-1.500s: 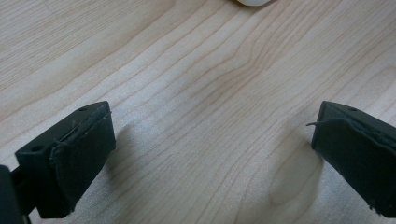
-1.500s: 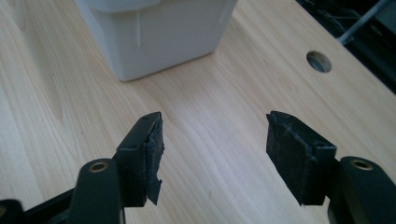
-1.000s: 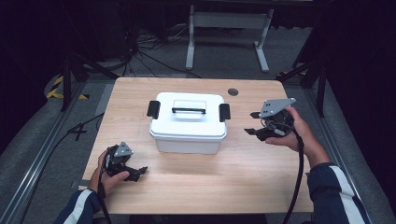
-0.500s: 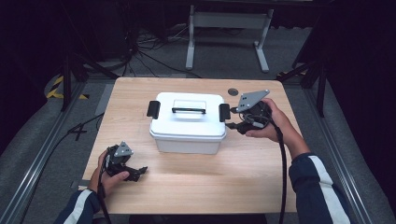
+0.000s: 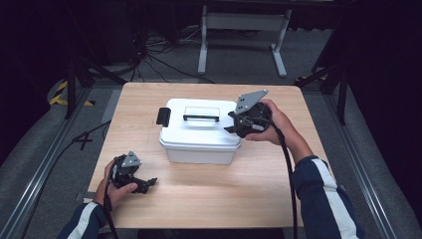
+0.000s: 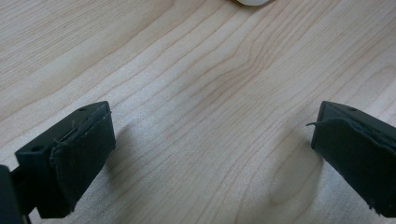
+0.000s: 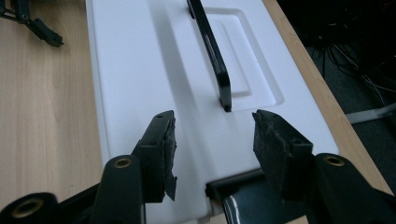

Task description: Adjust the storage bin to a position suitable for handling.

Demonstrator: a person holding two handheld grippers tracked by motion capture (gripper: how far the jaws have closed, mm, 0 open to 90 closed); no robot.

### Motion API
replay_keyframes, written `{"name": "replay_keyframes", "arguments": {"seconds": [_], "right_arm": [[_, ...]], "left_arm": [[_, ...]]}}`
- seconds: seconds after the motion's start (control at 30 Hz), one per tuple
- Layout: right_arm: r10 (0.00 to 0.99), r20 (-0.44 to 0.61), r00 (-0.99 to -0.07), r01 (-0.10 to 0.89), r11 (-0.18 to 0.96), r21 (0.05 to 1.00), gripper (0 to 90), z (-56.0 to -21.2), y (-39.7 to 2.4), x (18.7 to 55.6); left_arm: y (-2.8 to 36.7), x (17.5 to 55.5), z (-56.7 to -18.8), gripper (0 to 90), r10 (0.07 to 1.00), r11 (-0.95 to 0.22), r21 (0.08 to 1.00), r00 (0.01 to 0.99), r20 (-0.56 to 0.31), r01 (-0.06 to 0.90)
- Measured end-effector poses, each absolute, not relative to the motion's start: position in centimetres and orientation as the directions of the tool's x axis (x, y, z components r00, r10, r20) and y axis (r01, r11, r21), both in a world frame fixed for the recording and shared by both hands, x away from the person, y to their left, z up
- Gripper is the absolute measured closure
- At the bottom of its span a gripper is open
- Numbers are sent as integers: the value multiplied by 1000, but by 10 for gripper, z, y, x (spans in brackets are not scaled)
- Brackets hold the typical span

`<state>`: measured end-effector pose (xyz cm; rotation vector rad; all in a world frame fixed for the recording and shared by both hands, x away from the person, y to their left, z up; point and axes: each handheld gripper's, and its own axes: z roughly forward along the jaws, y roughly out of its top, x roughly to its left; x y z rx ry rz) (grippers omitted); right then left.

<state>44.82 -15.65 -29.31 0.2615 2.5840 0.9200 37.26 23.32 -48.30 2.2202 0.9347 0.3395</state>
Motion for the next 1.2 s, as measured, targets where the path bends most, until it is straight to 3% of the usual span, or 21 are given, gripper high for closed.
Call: {"name": "replay_keyframes", "arguments": {"seconds": [0.57, 1.2], "right_arm": [[272, -300, -914, 34, 790, 612, 601, -295, -124, 462], [174, -372, -912, -19, 887, 461, 783, -293, -84, 471]], "left_arm": [[233, 373, -483, 1, 705, -502, 688, 708, -24, 524], [234, 373, -483, 1, 703, -504, 688, 711, -23, 522]]}}
